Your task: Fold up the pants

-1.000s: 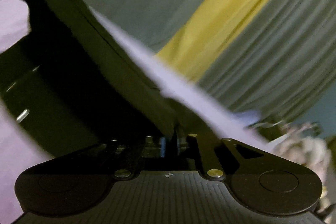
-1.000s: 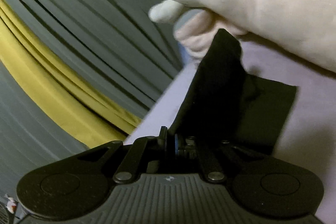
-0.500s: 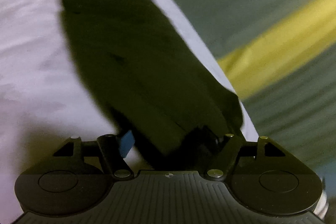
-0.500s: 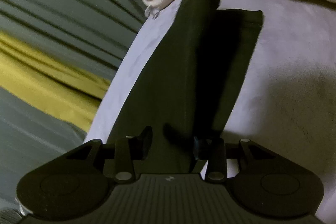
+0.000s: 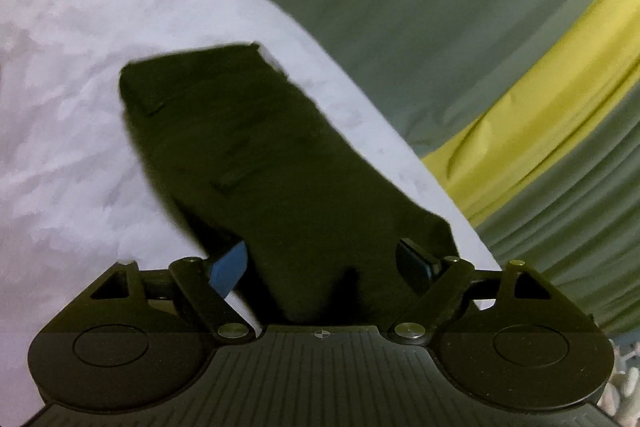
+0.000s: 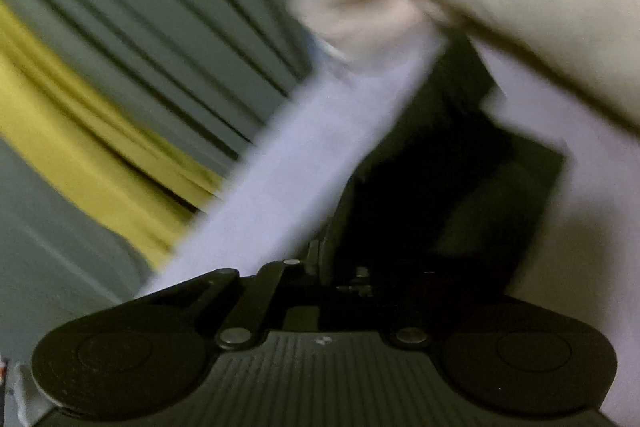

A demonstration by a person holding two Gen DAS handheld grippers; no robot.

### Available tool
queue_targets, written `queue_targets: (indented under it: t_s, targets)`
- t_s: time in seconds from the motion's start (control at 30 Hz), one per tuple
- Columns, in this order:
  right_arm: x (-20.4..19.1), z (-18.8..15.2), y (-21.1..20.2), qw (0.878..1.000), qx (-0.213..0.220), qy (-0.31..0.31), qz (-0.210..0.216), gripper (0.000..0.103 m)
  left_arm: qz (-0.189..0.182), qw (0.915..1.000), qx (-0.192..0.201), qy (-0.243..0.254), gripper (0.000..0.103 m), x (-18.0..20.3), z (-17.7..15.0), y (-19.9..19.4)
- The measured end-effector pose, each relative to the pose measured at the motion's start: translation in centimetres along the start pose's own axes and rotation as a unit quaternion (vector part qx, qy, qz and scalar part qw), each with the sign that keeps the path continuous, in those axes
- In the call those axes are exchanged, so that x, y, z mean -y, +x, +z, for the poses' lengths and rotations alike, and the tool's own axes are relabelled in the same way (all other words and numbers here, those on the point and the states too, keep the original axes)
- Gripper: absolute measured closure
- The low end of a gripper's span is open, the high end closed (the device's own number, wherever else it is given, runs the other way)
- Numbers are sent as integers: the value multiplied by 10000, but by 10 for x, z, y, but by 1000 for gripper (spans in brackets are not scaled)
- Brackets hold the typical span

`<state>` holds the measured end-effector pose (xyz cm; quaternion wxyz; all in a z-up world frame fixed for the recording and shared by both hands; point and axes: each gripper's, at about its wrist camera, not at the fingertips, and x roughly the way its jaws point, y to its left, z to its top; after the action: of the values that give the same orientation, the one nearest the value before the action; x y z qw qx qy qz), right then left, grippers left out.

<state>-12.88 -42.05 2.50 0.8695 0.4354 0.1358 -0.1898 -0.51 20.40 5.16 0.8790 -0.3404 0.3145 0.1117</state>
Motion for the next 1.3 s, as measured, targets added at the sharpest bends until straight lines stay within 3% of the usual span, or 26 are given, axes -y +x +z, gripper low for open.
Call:
queue_targets:
  t_s: [0.07,0.13,0.17,0.2,0.23,0.3,0.33,0.47,0.57,0.67,0.7,0.8,0.9,0.93,1.0,1.1,1.13,1.2,1.3]
  targets:
    - [-2,9,-25,9956,496,133,790,99,-50,9996,262,13,17,9,-4,-5]
    - [2,12,-43,9931,844,-63,806,99,-163,9983,525,179,17,12,-5,-19]
    - [9,12,-44,9944,823,-199,625,98,-112,9970,679,356,17,19,-6,-23]
    - [17,10,-41,9966,687,-350,307,90,15,9952,834,521,17,21,-9,-37]
    - [26,6,-33,9975,334,-557,-284,83,73,9920,1008,760,16,28,-11,-40]
    - [43,-2,-19,9899,-409,-755,-1127,55,33,9874,1064,1175,14,40,-9,-46]
    - [53,-8,-19,9864,-611,-757,-1327,52,68,9859,1011,1335,14,46,-9,-44]
    - [72,-18,-42,9884,-294,-329,-1452,39,-137,9865,614,1511,13,60,-11,-22]
    - [64,-16,-48,9852,-89,-195,-1701,39,-242,9846,430,1677,13,76,-20,-1]
    - [33,-18,-44,9625,493,-634,-2593,39,-318,9779,469,2014,13,94,-33,17]
    - [25,-19,-48,9586,730,-759,-2648,38,-276,9750,480,2151,13,100,-37,24]
    - [7,-29,-49,9670,982,-956,-2148,30,-215,9649,373,2590,13,120,-44,50]
    - [-2,-49,-37,9774,745,-1094,-1649,27,-120,9564,88,2916,13,133,-51,83]
    - [-2,-55,-30,9781,646,-1069,-1663,27,-2,9506,-91,3103,14,137,-55,98]
    - [3,-62,-22,9798,423,-897,-1738,27,590,9306,-338,3595,18,144,-64,131]
    - [11,-61,-17,9805,248,-837,-1760,27,825,9180,-248,3871,1,146,-72,161]
    - [12,-60,-21,9808,266,-887,-1715,27,894,9154,-156,3922,0,147,-73,167]
    - [16,-57,-23,9814,249,-898,-1676,27,822,9192,-53,3850,0,147,-70,175]
    - [31,-49,-34,9861,311,-456,-1567,27,808,9360,-87,3426,0,146,-62,168]
